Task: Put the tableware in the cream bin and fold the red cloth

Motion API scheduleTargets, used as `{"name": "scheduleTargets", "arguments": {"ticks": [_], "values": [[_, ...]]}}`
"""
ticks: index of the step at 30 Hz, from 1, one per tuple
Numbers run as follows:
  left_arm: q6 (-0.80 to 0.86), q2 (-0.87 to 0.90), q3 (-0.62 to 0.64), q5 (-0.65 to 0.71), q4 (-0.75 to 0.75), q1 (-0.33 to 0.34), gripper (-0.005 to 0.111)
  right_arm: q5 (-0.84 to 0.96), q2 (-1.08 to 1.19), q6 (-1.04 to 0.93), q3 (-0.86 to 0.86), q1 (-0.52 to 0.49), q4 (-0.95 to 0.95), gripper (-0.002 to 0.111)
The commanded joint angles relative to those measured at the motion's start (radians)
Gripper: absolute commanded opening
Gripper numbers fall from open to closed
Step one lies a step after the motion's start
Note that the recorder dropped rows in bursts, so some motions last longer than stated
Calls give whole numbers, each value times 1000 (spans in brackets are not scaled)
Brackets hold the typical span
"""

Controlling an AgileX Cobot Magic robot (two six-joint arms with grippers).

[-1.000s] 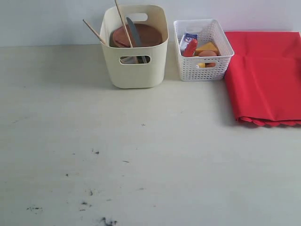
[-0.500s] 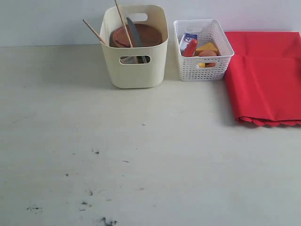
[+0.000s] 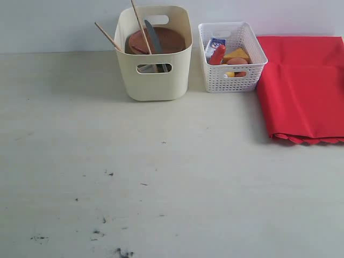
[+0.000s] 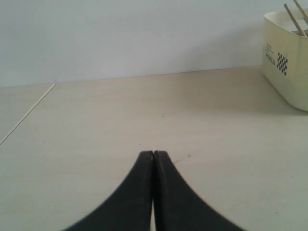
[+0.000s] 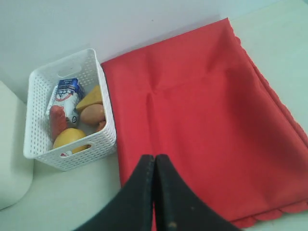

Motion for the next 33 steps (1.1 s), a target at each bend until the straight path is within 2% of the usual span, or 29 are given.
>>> {"name": "scheduleTargets", "arguments": {"ticks": [1,6,11,17,23,26,30,33], "values": [[-11,-6,0,2,4,-6,1,59,-206,-8,85,-1,67,0],[-11,-6,0,2,4,-6,1,51,-410,-27,225,0,156,0],[-11,-6,0,2,4,-6,1,-47,-575,-203,447,0,322,0],[-11,-6,0,2,4,-6,1,-251,-728,-142,752,0,268,0],[-11,-6,0,2,4,-6,1,-248,-789,-142,793,0,217,0],[-11,-6,0,2,4,-6,1,-234,-906,-179,793,-1,153,0],[-11,-6,0,2,4,-6,1,-161,-1101,-220,793,-1,140,0],[-11,-6,0,2,4,-6,1,-95,-1123,-222,808,0,140,0]]}}
